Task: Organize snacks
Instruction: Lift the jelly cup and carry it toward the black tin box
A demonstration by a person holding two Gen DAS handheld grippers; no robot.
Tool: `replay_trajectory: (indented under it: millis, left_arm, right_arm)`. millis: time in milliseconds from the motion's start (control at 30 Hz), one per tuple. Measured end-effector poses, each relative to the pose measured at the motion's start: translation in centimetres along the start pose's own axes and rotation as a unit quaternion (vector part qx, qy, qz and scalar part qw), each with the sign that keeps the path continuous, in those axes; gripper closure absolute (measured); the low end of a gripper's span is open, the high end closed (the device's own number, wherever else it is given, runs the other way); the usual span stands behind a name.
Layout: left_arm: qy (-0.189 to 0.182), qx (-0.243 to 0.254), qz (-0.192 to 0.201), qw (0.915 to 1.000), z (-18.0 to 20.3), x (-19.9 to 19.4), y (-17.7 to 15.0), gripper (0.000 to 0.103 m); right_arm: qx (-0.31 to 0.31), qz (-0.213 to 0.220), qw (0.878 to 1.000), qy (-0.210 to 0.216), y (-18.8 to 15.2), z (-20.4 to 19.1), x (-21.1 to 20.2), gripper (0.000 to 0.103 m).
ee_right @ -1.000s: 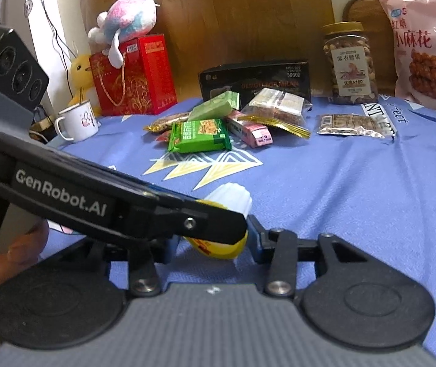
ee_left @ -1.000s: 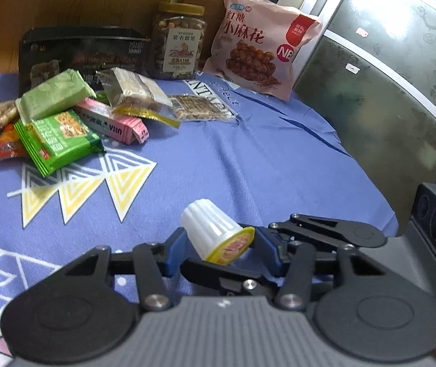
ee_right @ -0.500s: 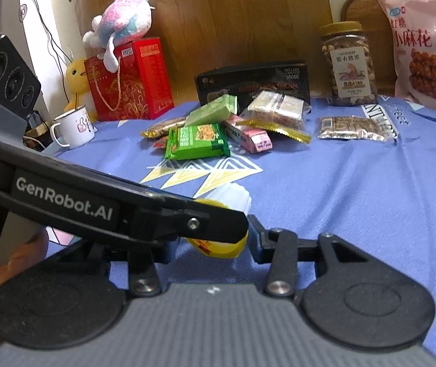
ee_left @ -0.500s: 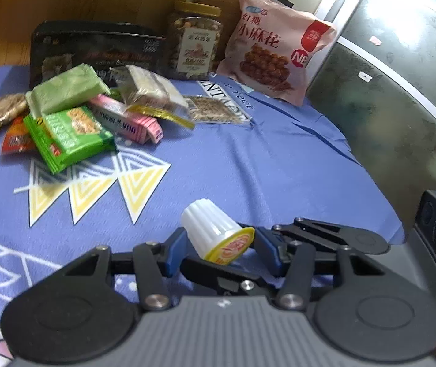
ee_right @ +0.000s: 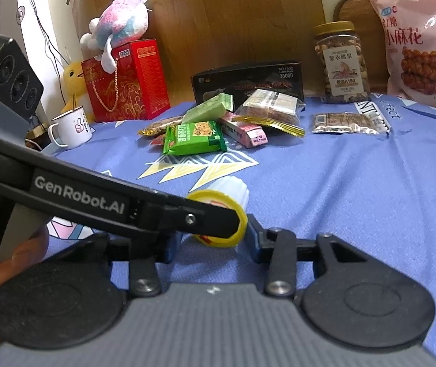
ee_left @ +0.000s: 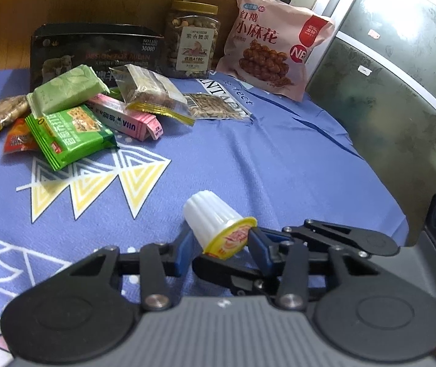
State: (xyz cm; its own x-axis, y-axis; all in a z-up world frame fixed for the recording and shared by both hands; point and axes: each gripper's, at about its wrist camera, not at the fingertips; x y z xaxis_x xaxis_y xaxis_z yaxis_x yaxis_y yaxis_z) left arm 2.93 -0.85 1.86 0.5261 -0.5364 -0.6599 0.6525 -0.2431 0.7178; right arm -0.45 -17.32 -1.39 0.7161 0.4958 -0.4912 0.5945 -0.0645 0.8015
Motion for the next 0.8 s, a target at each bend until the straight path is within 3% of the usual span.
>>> replay_trajectory:
  millis: [533,800]
  left_arm:
    - [-0.023,0.037,-0.007,0.9990,2.6,1.6,2.2,0.063]
    - [-0.016,0.036,-0.006,0.9992,2.3,1.2,2.4,0.063]
  right_arm:
    - [0.033,0.041,0.998,-0.040,0.5,1.5,-2.0,0.057]
    - [0.032,0.044,0.998,-0.037,0.6,1.5,-2.0,0.057]
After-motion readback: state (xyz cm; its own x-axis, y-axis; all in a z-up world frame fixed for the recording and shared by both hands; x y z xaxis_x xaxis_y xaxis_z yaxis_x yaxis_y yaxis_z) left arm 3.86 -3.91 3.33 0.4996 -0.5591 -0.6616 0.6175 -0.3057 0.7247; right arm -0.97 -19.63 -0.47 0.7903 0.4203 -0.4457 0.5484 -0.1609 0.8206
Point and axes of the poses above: each gripper's, at about its wrist camera, not at the fingertips, and x roughly the way its jaws point, z to its right, y to its top, and after that the axes turned 11 degrees about x, right-handed
